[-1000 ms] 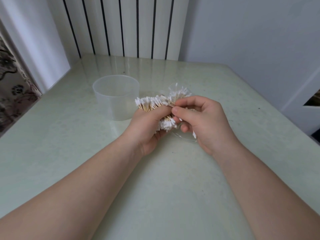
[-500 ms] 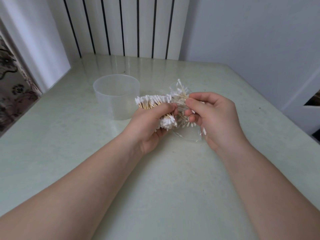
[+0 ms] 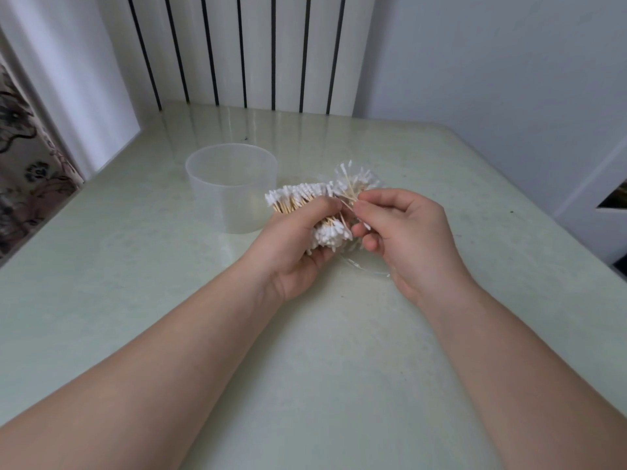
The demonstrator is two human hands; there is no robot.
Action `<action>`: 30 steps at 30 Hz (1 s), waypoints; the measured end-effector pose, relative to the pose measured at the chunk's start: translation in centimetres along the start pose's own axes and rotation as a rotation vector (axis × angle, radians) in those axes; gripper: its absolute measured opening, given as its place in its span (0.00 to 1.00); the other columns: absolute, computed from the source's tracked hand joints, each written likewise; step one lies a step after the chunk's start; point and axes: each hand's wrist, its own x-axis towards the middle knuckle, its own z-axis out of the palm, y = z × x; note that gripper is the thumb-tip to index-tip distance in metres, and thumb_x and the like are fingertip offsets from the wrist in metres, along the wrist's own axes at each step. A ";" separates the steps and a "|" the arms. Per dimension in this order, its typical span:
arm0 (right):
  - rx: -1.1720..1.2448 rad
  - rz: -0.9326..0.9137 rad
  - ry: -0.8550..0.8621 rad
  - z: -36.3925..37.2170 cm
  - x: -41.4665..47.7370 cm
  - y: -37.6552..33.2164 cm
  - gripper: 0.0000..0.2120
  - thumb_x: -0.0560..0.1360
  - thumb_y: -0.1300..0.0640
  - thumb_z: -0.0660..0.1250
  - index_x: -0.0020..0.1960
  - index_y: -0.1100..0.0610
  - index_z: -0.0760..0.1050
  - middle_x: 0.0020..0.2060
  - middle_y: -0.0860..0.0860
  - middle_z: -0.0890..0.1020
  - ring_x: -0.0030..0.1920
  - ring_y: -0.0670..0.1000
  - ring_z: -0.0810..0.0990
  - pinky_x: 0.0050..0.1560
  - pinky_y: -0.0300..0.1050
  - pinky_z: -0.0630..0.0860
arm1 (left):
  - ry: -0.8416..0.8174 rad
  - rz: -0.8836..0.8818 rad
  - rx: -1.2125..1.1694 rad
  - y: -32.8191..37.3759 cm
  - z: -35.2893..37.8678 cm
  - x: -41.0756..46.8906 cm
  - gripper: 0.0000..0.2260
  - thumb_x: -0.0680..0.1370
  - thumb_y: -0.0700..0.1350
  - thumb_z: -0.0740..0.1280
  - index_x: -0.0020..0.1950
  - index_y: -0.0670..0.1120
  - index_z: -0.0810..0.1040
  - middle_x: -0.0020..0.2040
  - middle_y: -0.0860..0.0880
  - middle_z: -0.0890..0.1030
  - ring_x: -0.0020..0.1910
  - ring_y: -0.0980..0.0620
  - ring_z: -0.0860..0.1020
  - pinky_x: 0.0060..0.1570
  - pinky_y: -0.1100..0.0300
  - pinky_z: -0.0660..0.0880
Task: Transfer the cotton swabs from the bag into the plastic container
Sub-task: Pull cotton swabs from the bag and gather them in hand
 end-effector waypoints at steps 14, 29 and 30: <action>-0.426 -0.135 -0.048 -0.4 0.0 1.1 0.03 0.70 0.54 0.75 0.42 0.47 0.86 0.37 0.42 0.86 0.41 0.40 0.84 0.47 0.44 0.80 | -0.045 -0.118 -0.064 0.1 -0.1 0.0 0.10 0.80 0.38 0.65 0.61 0.37 0.79 0.56 0.39 0.83 0.53 0.45 0.83 0.52 0.51 0.83; 0.009 0.037 -0.025 -1.2 0.7 -0.8 0.21 0.68 0.76 0.53 0.45 0.62 0.82 0.34 0.54 0.76 0.30 0.47 0.69 0.26 0.38 0.62 | -0.009 -0.019 0.032 0.5 -0.3 0.0 0.03 0.79 0.36 0.67 0.49 0.43 0.79 0.39 0.46 0.82 0.36 0.52 0.81 0.37 0.58 0.82; 0.091 0.050 -0.031 -1.4 0.7 -1.1 0.24 0.67 0.78 0.50 0.47 0.64 0.81 0.37 0.56 0.76 0.32 0.48 0.71 0.27 0.38 0.63 | 0.001 -0.003 0.045 0.6 -0.3 0.0 0.03 0.79 0.36 0.67 0.48 0.43 0.78 0.38 0.46 0.82 0.35 0.52 0.81 0.36 0.58 0.82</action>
